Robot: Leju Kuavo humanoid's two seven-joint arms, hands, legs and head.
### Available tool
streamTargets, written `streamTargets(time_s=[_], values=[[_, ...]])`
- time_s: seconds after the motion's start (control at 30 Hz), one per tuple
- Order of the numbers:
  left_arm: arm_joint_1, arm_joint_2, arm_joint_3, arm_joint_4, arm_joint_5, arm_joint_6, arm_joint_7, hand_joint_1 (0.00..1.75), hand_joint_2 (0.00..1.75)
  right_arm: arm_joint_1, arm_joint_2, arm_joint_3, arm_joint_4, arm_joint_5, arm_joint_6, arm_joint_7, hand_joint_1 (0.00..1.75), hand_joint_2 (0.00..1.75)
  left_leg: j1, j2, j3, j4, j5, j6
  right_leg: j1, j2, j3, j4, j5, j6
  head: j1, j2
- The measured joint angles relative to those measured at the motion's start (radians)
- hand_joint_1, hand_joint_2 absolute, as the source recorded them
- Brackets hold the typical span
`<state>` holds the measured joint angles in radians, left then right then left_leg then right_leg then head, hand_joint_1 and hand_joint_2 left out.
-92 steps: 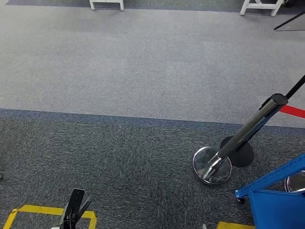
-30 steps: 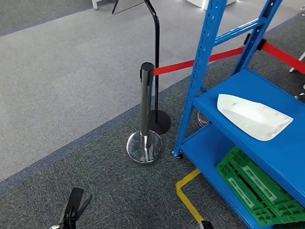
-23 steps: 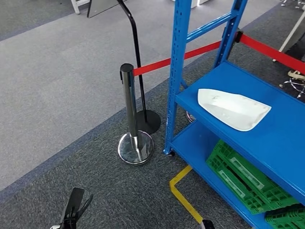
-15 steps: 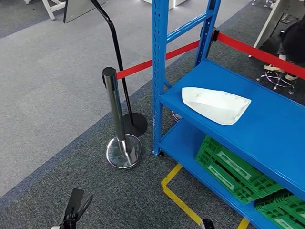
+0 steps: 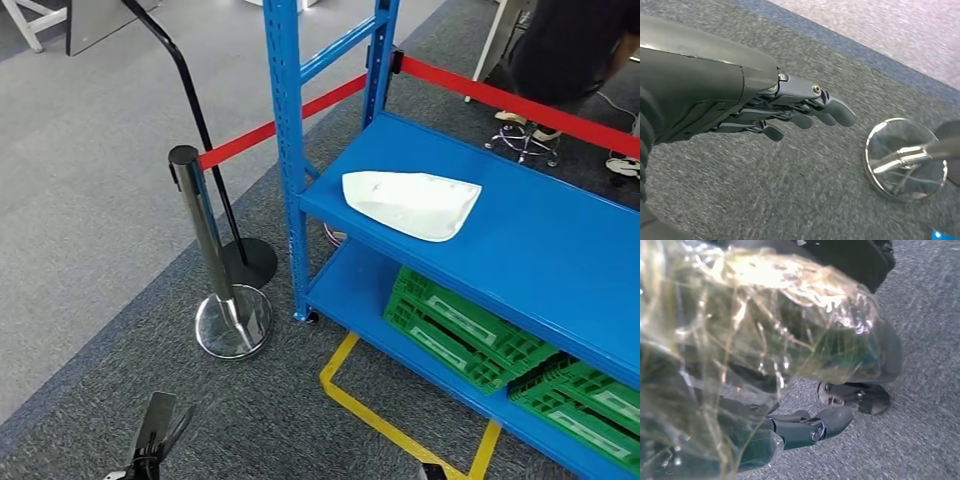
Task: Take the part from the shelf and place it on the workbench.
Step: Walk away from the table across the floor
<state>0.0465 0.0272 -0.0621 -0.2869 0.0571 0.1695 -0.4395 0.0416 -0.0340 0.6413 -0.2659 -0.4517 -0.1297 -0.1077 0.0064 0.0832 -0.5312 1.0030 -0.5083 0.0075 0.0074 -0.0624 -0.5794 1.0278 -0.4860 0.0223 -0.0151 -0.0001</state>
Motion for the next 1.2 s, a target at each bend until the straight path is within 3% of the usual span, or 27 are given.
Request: streamTargets(time_s=[0.03, 0.1, 0.17, 0.23, 0.3, 0.33, 0.37, 0.4, 0.47, 0.53, 0.6, 0.63, 0.7, 0.77, 0.83, 0.87, 0.9, 0.93, 1.0, 1.03, 1.13, 1.2], values=[[0.000, 0.000, 0.000, 0.000, 0.001, 0.000, 0.000, 0.00, 0.00, -0.002, 0.000, 0.000, 0.000, 0.000, 0.000, 0.000, 0.00, 0.00, -0.002, 0.010, 0.002, 0.000, -0.001, -0.004, 0.004, -0.007, 0.008, -0.016, -0.002, -0.005, -0.001, 0.000], [-0.002, 0.000, 0.000, 0.000, 0.003, 0.000, 0.000, 0.00, 0.00, 0.000, 0.000, 0.000, 0.001, -0.001, 0.000, -0.001, 0.00, 0.00, -0.003, 0.027, 0.004, 0.000, -0.004, -0.013, 0.004, 0.012, 0.007, -0.021, 0.001, -0.016, -0.001, 0.000], [-0.005, 0.000, 0.000, 0.000, 0.004, 0.000, -0.001, 0.00, 0.00, 0.004, -0.001, 0.000, 0.002, -0.002, 0.000, 0.000, 0.00, 0.00, 0.000, -0.002, -0.003, 0.026, -0.028, -0.023, -0.001, 0.033, 0.010, -0.027, 0.007, -0.029, -0.004, 0.000], [-0.003, 0.000, -0.001, 0.000, 0.004, 0.000, -0.001, 0.00, 0.00, 0.001, 0.000, 0.000, 0.002, -0.003, 0.000, 0.000, 0.00, 0.00, 0.004, -0.053, -0.046, 0.127, -0.087, -0.031, -0.005, 0.056, 0.012, -0.031, 0.011, -0.037, -0.010, 0.000], [0.000, 0.001, -0.001, 0.001, 0.005, 0.000, -0.002, 0.00, 0.00, -0.001, 0.001, 0.000, 0.002, -0.004, -0.001, 0.000, 0.00, 0.00, 0.004, -0.070, -0.106, 0.248, -0.132, -0.034, -0.005, 0.082, 0.012, -0.030, 0.011, -0.040, -0.012, 0.000], [0.001, 0.001, -0.001, 0.001, 0.005, 0.000, -0.002, 0.00, 0.00, -0.001, 0.001, 0.000, 0.002, -0.004, -0.001, 0.000, 0.00, 0.00, 0.004, -0.071, -0.121, 0.272, -0.129, -0.034, -0.005, 0.096, 0.013, -0.030, 0.012, -0.040, -0.013, 0.000], [0.001, 0.001, -0.001, 0.001, 0.005, 0.000, -0.002, 0.00, 0.00, 0.000, 0.001, 0.000, 0.002, -0.004, -0.002, 0.000, 0.00, 0.00, 0.004, -0.073, -0.120, 0.260, -0.106, -0.032, -0.004, 0.109, 0.014, -0.029, 0.012, -0.040, -0.012, 0.000], [0.001, 0.001, -0.001, 0.002, 0.005, 0.000, -0.002, 0.00, 0.00, 0.000, 0.001, 0.000, 0.003, -0.004, -0.002, 0.000, 0.00, 0.00, 0.004, -0.078, -0.101, 0.212, -0.067, -0.030, -0.004, 0.122, 0.016, -0.029, 0.011, -0.040, -0.013, 0.000], [0.000, 0.002, -0.001, 0.002, 0.005, -0.001, -0.002, 0.00, 0.00, 0.000, 0.001, 0.000, 0.003, -0.005, -0.002, 0.000, 0.00, 0.00, 0.006, -0.114, -0.048, 0.085, 0.003, -0.022, -0.004, 0.145, 0.017, -0.026, 0.010, -0.037, -0.012, 0.000], [-0.001, 0.002, -0.001, 0.004, 0.005, -0.001, -0.002, 0.00, 0.00, -0.001, 0.002, 0.000, 0.004, -0.008, -0.001, 0.002, 0.00, 0.00, 0.007, -0.144, -0.021, 0.014, 0.020, -0.014, -0.004, 0.163, 0.008, -0.022, 0.012, -0.028, -0.012, 0.000], [-0.004, 0.001, -0.001, 0.005, 0.006, -0.002, -0.002, 0.00, 0.00, 0.002, 0.002, 0.000, 0.005, -0.013, 0.001, 0.007, 0.00, 0.00, 0.007, -0.139, -0.019, 0.002, 0.017, -0.005, -0.006, 0.177, -0.003, -0.023, 0.016, -0.015, -0.012, 0.000], [-0.006, 0.000, -0.001, 0.006, 0.006, -0.003, -0.002, 0.00, 0.00, 0.005, 0.002, 0.000, 0.006, -0.015, 0.003, 0.010, 0.00, 0.00, 0.008, -0.131, -0.018, -0.002, 0.020, 0.000, -0.006, 0.173, -0.008, -0.021, 0.013, -0.009, -0.012, 0.000], [-0.007, -0.003, -0.001, 0.006, 0.005, -0.004, -0.002, 0.00, 0.00, 0.005, 0.001, 0.000, 0.008, -0.018, 0.004, 0.014, 0.00, 0.00, 0.013, -0.112, -0.016, -0.011, 0.025, 0.010, -0.004, 0.133, -0.038, 0.033, -0.022, 0.002, -0.005, 0.000], [-0.005, -0.003, -0.001, 0.007, 0.006, -0.005, -0.003, 0.00, 0.00, 0.000, 0.001, 0.000, 0.008, -0.021, 0.008, 0.019, 0.00, 0.00, 0.011, -0.091, -0.015, -0.012, 0.025, 0.014, -0.008, 0.085, -0.099, 0.161, -0.085, 0.010, 0.001, 0.000], [-0.005, -0.003, 0.000, 0.009, 0.005, -0.005, -0.003, 0.00, 0.00, -0.002, 0.001, 0.000, 0.009, -0.023, 0.014, 0.027, 0.00, 0.00, 0.009, -0.074, -0.015, -0.012, 0.024, 0.014, -0.013, 0.071, -0.143, 0.254, -0.112, 0.017, 0.001, 0.000], [-0.006, -0.003, 0.000, 0.010, 0.005, -0.005, -0.003, 0.00, 0.00, -0.002, 0.001, 0.000, 0.009, -0.024, 0.016, 0.032, 0.00, 0.00, 0.009, -0.070, -0.015, -0.012, 0.023, 0.014, -0.015, 0.070, -0.138, 0.247, -0.098, 0.019, 0.001, 0.000], [-0.008, -0.004, 0.000, 0.010, 0.005, -0.005, -0.003, 0.00, 0.00, -0.002, 0.001, 0.001, 0.010, -0.025, 0.017, 0.037, 0.00, 0.00, 0.009, -0.066, -0.013, -0.012, 0.022, 0.012, -0.017, 0.068, -0.112, 0.199, -0.068, 0.020, 0.001, 0.000], [-0.010, -0.005, 0.000, 0.011, 0.005, -0.006, -0.003, 0.00, 0.00, -0.003, 0.001, 0.001, 0.011, -0.026, 0.017, 0.043, 0.00, 0.00, 0.009, -0.065, -0.011, -0.012, 0.021, 0.010, -0.019, 0.064, -0.072, 0.126, -0.035, 0.019, 0.002, 0.000], [-0.013, -0.007, -0.001, 0.012, 0.004, -0.008, -0.003, 0.00, 0.00, -0.006, 0.002, 0.001, 0.013, -0.029, 0.018, 0.051, 0.00, 0.00, 0.006, -0.063, -0.009, -0.010, 0.019, 0.002, -0.017, 0.058, -0.002, 0.003, 0.000, 0.012, 0.001, 0.000], [-0.014, -0.006, -0.001, 0.013, 0.004, -0.008, -0.004, 0.00, 0.00, -0.008, 0.002, 0.002, 0.014, -0.030, 0.018, 0.055, 0.00, 0.00, 0.004, -0.063, -0.009, -0.010, 0.019, -0.003, -0.015, 0.057, 0.014, -0.023, 0.002, 0.008, 0.000, 0.000], [-0.017, -0.006, -0.001, 0.015, 0.004, -0.009, -0.004, 0.00, 0.00, -0.008, 0.004, 0.004, 0.019, -0.035, 0.018, 0.064, 0.00, 0.00, 0.007, -0.063, -0.008, -0.009, 0.018, -0.019, -0.012, 0.059, 0.018, -0.028, 0.002, -0.010, 0.000, 0.000], [-0.018, -0.006, -0.001, 0.016, 0.003, -0.010, -0.004, 0.00, 0.00, -0.008, 0.005, 0.006, 0.021, -0.036, 0.018, 0.067, 0.00, 0.00, 0.009, -0.066, -0.023, 0.029, -0.013, -0.028, -0.015, 0.060, 0.021, -0.033, 0.005, -0.024, -0.004, 0.000]])
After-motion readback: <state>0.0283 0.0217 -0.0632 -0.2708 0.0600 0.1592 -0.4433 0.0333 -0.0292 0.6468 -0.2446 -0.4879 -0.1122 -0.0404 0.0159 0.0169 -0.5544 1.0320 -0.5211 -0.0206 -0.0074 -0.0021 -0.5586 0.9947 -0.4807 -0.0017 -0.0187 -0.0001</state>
